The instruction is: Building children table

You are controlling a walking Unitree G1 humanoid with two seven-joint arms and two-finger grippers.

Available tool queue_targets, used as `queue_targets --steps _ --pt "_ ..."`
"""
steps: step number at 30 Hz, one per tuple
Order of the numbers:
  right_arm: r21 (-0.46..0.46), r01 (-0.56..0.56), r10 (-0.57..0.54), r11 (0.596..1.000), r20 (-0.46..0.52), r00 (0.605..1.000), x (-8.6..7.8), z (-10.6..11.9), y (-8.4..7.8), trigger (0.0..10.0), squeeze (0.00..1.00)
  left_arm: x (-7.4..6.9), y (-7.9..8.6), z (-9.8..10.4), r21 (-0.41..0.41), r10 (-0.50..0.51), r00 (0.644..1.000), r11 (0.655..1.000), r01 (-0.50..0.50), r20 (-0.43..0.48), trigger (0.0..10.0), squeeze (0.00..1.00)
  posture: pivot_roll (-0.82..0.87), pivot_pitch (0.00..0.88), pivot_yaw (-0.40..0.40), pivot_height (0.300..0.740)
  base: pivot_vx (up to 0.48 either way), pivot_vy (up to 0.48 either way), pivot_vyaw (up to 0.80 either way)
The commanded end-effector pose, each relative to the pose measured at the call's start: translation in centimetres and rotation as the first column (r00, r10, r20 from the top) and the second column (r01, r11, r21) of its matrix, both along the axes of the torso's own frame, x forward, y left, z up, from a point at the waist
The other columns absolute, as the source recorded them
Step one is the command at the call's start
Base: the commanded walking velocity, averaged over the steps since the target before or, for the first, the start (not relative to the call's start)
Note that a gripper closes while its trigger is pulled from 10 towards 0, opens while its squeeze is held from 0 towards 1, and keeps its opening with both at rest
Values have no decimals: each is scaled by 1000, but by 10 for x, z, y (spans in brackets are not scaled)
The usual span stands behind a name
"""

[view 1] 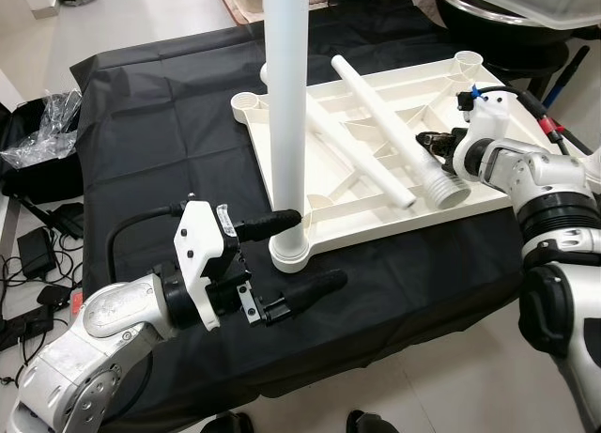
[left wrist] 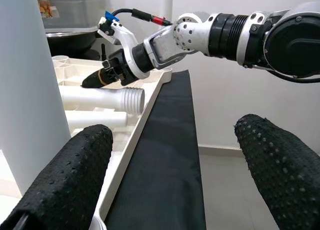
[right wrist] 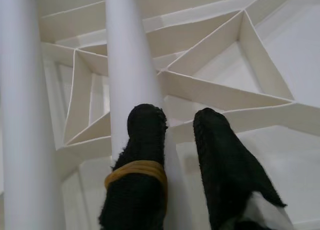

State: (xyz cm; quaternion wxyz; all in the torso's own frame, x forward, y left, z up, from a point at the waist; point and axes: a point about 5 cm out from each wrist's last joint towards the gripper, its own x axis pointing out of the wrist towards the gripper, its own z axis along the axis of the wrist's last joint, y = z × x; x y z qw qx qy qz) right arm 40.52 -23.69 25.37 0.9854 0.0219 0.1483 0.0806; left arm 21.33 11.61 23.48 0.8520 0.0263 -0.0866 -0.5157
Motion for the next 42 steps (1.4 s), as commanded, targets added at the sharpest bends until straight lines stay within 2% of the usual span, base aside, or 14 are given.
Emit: queue_targets --steps 1,2,5,10,13,18,24,25,30,36,37,38,39,42 --pt "-25 -28 26 999 -68 997 -1 -11 2 10000 1000 -2 -3 -1 4 -9 1000 1000 9 -3 10000 0 -17 206 -13 740 0 0 0" --pt "-66 -58 51 996 -92 994 0 -8 5 10000 1000 -2 -4 -1 1 -9 1000 1000 9 -5 10000 0 -16 208 -13 740 0 0 0" --pt "-101 -65 57 993 -80 995 1 1 5 10000 1000 -3 -4 -1 1 -10 1000 1000 10 -7 10000 0 -20 217 -14 740 0 0 0" --pt "-129 -91 88 987 -32 996 4 20 7 10000 1000 -4 -5 -1 -2 -12 1000 1000 12 -11 10000 0 -18 225 -14 740 0 0 0" --pt "-169 -103 93 980 -63 994 4 28 10 10000 1000 -6 -6 -1 -6 -18 1000 1000 18 -18 10000 0 -18 234 -12 740 0 0 0" --pt "-173 -143 134 974 -59 989 6 49 21 10000 1000 -10 -7 -2 -12 -25 999 1000 25 -37 10000 0 -12 264 -10 740 0 0 0" --pt "-215 -102 79 971 -112 991 6 50 20 10000 1000 -17 -9 -2 -17 -31 998 999 30 -55 10000 0 -1 316 -9 740 0 0 0" --pt "-213 -96 69 972 -129 989 5 51 21 10000 0 -19 -9 -2 -17 -31 997 999 30 -64 10000 0 -1 329 -9 740 0 0 0" --pt "-205 -97 64 974 -165 984 4 51 22 10000 0 -27 -10 -3 -16 -33 995 999 31 -90 10000 0 2 357 -1 740 0 0 0" --pt "-207 -103 64 973 -188 980 3 50 20 10000 0 -31 -10 -2 -17 -37 994 999 36 -104 10000 0 -2 374 6 740 0 0 0" --pt "-209 -103 61 972 -197 978 2 48 19 4706 0 -31 -10 -2 -19 -39 994 999 37 -106 10000 0 -3 377 9 740 0 0 0" --pt "-209 -103 61 972 -197 978 2 48 19 4706 0 -31 -10 -2 -19 -39 994 999 37 -106 10000 0 -3 377 9 740 0 0 0" --pt "-215 -104 58 971 -212 976 1 45 17 0 0 -32 -11 -1 -20 -40 993 999 38 -109 10000 0 -4 378 10 740 0 0 0" --pt "-219 -100 51 971 -216 975 1 44 15 0 0 -32 -11 0 -21 -42 993 999 40 -110 10000 0 -5 379 12 740 0 0 0"
